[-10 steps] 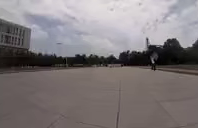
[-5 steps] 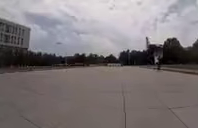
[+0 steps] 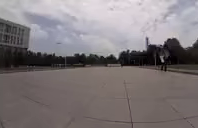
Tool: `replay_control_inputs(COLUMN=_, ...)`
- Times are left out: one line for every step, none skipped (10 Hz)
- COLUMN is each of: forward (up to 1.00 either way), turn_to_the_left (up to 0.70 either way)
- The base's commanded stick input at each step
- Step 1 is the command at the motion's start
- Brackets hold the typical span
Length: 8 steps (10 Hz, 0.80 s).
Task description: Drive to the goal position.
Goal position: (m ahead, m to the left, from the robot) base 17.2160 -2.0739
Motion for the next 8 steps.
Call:
replay_control_inputs(forward=0.7, turn_to_the_left=0.0)
replay_control_inputs(forward=0.7, turn_to_the_left=0.0)
replay_control_inputs(forward=0.7, turn_to_the_left=0.0)
replay_control_inputs(forward=0.7, turn_to_the_left=0.0)
replay_control_inputs(forward=0.7, turn_to_the_left=0.0)
replay_control_inputs(forward=0.7, turn_to_the_left=0.0)
replay_control_inputs(forward=0.7, turn_to_the_left=0.0)
replay_control_inputs(forward=0.7, turn_to_the_left=0.0)
